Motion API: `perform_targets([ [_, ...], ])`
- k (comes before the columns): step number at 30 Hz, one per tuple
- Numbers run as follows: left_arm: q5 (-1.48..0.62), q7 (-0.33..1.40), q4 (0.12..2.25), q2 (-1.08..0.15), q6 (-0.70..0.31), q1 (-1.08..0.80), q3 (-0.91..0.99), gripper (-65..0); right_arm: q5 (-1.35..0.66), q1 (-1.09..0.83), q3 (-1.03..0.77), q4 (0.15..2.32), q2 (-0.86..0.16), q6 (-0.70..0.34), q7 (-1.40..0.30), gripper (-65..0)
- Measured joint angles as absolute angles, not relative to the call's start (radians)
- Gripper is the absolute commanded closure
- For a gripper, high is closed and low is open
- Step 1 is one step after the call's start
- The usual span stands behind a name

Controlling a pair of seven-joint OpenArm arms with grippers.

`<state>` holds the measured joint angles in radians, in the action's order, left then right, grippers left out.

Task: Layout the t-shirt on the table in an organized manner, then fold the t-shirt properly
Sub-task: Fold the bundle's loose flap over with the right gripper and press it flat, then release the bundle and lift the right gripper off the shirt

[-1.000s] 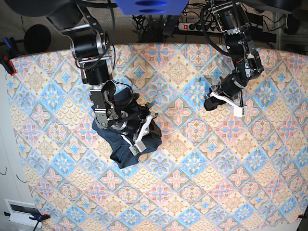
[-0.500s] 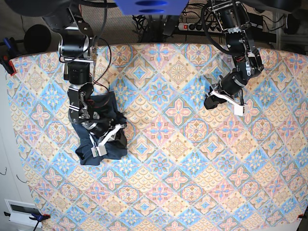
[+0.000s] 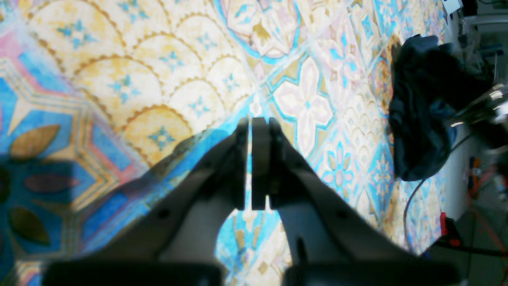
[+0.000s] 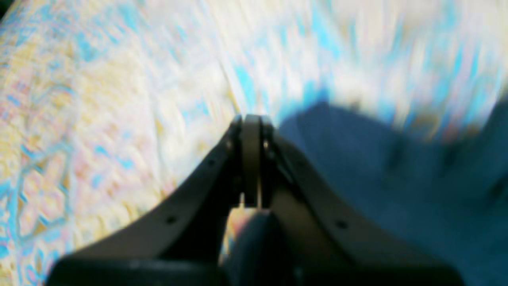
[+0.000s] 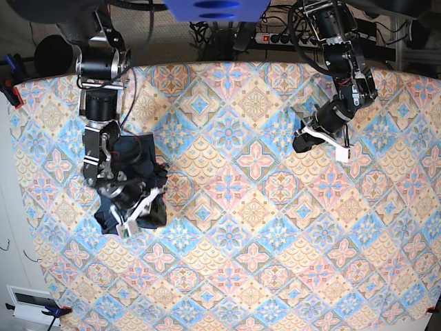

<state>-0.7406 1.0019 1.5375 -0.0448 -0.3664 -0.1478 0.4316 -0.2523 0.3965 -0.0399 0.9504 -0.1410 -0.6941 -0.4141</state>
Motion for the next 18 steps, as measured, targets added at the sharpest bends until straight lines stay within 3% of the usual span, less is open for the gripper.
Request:
perform_targets([
  [11, -0.741, 1.003, 1.538, -0.044, -0.367, -0.150, 0.432, 0.0, -0.267, 0.296, -0.049, 1.209, -0.142, -0.695, -0.515, -0.2],
  [18, -0.741, 1.003, 1.538, -0.045, -0.367, -0.149, 0.432, 0.0, -0.246, 0.300, -0.050, 1.042, -0.142, -0.696, -0.500, -0.2],
])
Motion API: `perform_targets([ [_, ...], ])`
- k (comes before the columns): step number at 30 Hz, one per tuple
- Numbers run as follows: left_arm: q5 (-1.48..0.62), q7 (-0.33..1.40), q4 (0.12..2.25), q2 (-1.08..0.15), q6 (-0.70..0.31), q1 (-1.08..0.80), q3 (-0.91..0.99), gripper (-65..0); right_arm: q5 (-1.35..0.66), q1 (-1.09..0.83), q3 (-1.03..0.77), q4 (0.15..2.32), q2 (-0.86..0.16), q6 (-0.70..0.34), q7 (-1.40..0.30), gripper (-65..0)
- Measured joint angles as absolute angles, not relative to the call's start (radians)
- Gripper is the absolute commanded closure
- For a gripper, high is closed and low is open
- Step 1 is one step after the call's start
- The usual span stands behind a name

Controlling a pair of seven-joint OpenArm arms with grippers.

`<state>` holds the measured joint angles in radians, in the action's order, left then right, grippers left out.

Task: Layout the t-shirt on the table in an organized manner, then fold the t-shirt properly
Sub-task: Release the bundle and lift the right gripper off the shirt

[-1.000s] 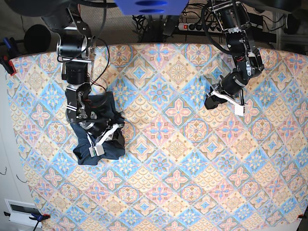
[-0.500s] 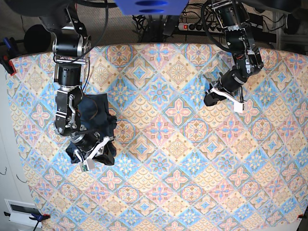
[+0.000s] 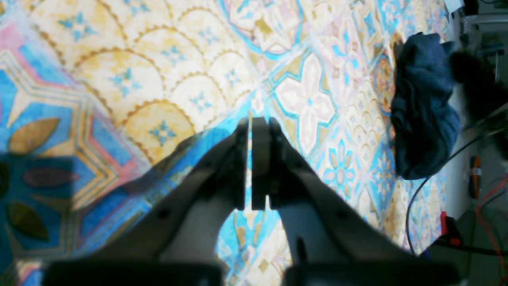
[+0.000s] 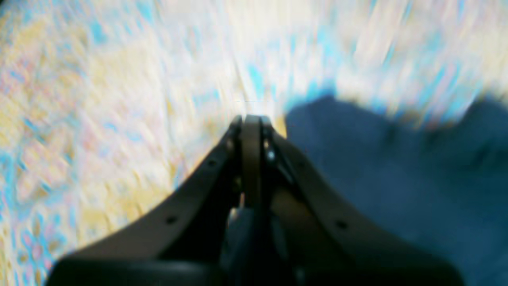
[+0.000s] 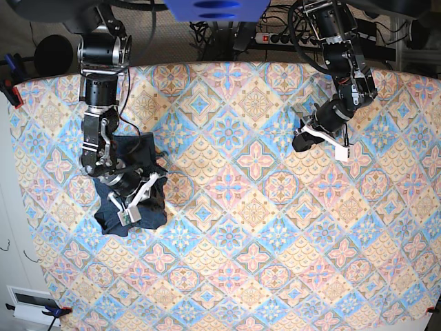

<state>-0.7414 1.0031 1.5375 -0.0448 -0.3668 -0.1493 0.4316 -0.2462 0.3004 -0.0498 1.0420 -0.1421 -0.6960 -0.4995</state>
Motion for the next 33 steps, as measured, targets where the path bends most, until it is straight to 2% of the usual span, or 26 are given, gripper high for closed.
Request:
perform_targets([
  [8, -0.739, 1.003, 1.538, -0.045, -0.367, -0.170, 0.432, 0.0, -0.260, 0.459, -0.047, 0.731, -0.167, -0.687, -0.314, -0.2],
  [16, -0.741, 1.003, 1.538, -0.045, -0.368, -0.170, 0.432, 0.0, -0.213, 0.562, -0.041, 0.579, -0.162, -0.688, -0.266, -0.2],
  [23, -0.741, 1.005, 1.584, -0.044, -0.370, -0.206, 0.432, 0.0, 0.097, 0.557, -0.040, 0.569, -0.158, -0.695, -0.158, -0.2],
  [29, -0.742, 1.005, 1.636, -0.045, -0.371, -0.216, 0.432, 0.0, 0.128, 0.558, -0.046, 0.574, -0.158, -0.696, -0.152, -0.2],
  [33, -0.742, 1.005, 1.636, -0.045, -0.371, -0.226, 0.431, 0.0, 0.152, 0.527, -0.047, 0.771, -0.159, -0.698, -0.199, -0.2],
])
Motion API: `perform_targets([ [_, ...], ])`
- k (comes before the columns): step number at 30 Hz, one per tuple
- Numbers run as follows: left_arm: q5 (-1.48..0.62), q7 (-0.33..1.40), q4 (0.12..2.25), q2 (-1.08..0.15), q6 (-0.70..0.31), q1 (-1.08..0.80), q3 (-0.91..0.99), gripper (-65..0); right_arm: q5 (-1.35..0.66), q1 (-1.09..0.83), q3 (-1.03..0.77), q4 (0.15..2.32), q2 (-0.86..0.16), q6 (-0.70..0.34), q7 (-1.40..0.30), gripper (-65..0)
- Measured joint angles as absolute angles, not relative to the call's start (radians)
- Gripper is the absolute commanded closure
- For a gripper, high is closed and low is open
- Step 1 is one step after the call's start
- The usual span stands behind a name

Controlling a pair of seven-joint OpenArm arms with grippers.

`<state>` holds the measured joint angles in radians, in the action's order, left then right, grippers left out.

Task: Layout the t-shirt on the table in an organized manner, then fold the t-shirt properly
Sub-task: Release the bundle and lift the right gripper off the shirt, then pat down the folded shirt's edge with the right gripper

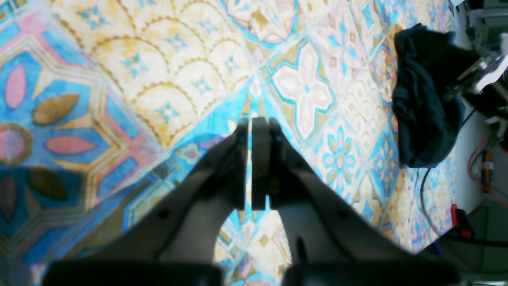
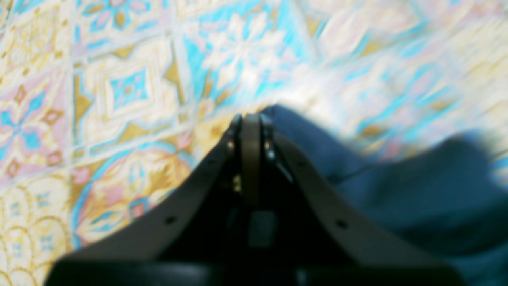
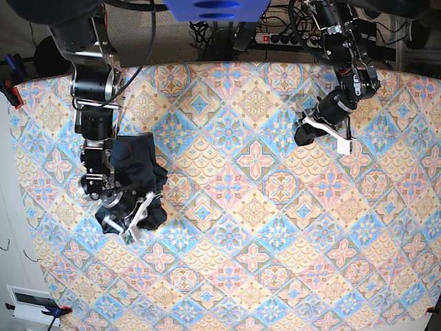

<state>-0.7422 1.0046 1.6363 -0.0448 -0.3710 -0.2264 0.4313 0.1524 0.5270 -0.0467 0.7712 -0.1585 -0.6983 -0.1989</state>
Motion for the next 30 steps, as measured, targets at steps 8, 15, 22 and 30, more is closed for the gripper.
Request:
perform_targets([
  [8, -0.741, 0.999, 1.636, -0.045, -0.371, -0.233, 0.432, 0.0, 0.060, 0.250, -0.123, 1.393, -0.158, -0.703, -0.415, -0.2],
  [15, -0.741, 1.002, 1.636, -0.042, -0.371, -0.233, 0.430, 0.0, -0.188, 0.074, -0.246, 1.561, -0.270, -0.692, -0.464, -0.2],
  [22, -0.742, 1.003, 1.636, -0.040, -0.371, -0.233, 0.430, 0.0, -0.255, -0.014, -0.270, 1.458, -0.303, -0.698, -0.499, -0.2],
  [30, -0.742, 1.003, 1.636, -0.039, -0.371, -0.233, 0.430, 0.0, -0.263, -0.006, -0.265, 1.246, -0.302, -0.694, -0.490, -0.2],
])
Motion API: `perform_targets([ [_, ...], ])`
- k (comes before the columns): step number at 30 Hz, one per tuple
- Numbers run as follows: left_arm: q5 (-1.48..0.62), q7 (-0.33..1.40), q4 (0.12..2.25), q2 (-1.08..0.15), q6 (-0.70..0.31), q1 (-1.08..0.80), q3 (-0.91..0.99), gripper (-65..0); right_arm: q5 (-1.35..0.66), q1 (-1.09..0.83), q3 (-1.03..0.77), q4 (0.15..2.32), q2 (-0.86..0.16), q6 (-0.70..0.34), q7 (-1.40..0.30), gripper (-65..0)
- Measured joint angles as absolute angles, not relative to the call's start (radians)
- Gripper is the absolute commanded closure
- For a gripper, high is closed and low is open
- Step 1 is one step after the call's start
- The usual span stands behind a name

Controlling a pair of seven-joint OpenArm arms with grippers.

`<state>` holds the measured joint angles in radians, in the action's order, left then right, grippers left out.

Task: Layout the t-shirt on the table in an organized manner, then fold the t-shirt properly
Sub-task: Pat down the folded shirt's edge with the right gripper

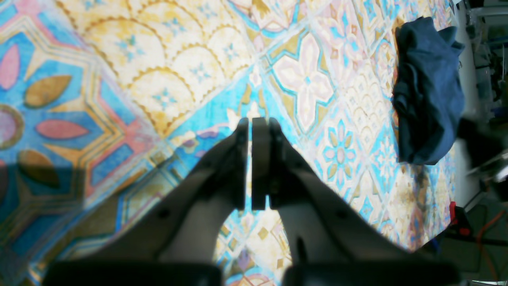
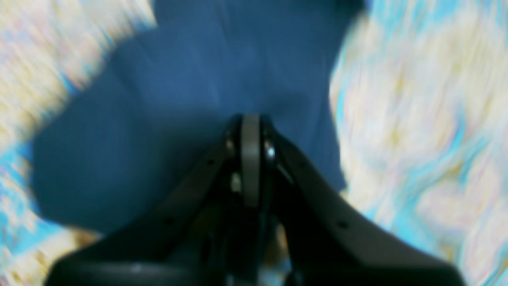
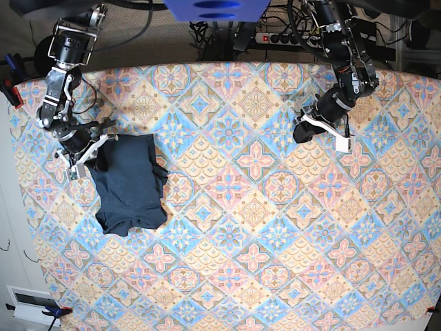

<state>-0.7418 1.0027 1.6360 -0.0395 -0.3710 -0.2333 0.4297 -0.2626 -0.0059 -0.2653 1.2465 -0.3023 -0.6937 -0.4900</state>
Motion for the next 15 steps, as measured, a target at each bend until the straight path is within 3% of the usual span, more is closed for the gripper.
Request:
perform_targets([
  [8, -0.741, 1.003, 1.636, -0.042, -0.371, -0.235, 0.430, 0.0, -0.267, -0.004, -0.274, 1.201, -0.302, -0.695, -0.477, -0.2],
  [15, -0.741, 1.003, 1.635, -0.041, -0.371, -0.231, 0.430, 0.0, -0.268, -0.031, -0.290, 1.396, -0.301, -0.700, -0.489, -0.2],
])
